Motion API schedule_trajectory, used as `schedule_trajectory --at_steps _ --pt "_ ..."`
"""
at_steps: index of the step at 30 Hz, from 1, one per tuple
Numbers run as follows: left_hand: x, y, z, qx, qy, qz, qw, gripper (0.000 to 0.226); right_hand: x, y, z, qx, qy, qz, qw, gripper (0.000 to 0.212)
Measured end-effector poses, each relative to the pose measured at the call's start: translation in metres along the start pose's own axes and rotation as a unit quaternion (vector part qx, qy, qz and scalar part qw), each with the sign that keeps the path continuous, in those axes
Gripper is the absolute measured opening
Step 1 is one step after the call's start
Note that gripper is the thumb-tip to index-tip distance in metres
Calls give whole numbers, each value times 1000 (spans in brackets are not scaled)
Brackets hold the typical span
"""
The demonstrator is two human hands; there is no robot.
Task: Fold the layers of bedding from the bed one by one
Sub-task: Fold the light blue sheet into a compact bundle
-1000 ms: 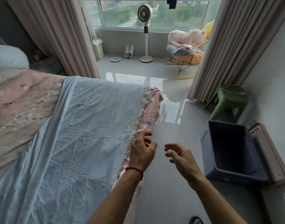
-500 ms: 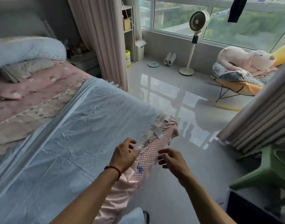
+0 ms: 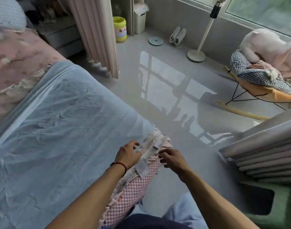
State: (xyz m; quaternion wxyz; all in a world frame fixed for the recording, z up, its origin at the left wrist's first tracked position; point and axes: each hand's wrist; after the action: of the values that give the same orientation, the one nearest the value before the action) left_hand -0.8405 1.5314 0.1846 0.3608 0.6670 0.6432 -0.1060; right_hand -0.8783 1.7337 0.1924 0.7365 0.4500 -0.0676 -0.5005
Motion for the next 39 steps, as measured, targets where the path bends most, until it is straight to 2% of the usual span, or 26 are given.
schedule_trajectory --at_steps 7,12,15,18,20,25,28,30,31,33,34,36,37,39 --pt "31 -142 -3 -70 -78 41 994 45 -34 -200 34 102 -119 91 983 22" --pt "87 -230 14 -196 -45 43 979 52 -42 -323 50 214 -139 181 950 10" --pt "114 -257 28 -223 -54 27 973 63 -31 -367 57 271 -185 199 923 8" --pt "137 -276 45 -259 -49 9 965 68 -16 -402 56 335 -258 186 887 23" --pt "143 -282 50 -272 -58 -8 960 69 -9 -416 56 370 -293 182 862 15" --pt "151 -291 51 -249 -212 -10 945 61 -3 -439 66 411 -327 233 819 17" --pt "152 -298 56 -240 -283 -30 928 50 -3 -446 78 394 -331 245 821 30" --pt "151 -293 58 -224 -319 -54 919 45 -3 -446 83 358 -297 232 854 46" --pt "150 -289 56 -206 -337 -67 916 43 -5 -449 82 333 -267 203 881 45" --pt "148 -279 48 -155 -351 -101 918 36 -14 -453 77 273 -196 87 938 31" --pt "147 -274 43 -132 -356 -109 919 34 -21 -453 76 243 -166 38 955 28" --pt "148 -267 32 -114 -338 -87 930 34 -37 -454 71 209 -121 -35 970 23" --pt "151 -263 28 -117 -295 -62 946 35 -46 -455 66 206 -95 -58 972 21" --pt "162 -259 27 -148 -196 19 969 35 -64 -461 54 225 -31 -67 971 15"
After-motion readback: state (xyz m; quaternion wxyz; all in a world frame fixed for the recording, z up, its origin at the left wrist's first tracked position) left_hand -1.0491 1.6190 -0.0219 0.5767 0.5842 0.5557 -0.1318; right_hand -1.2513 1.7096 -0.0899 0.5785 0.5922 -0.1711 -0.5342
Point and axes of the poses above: each hand's wrist, its own y-axis away from the middle knuckle, its own x-axis out of the palm, z = x × y, and after that the axes turned 11 degrees about x, right-handed
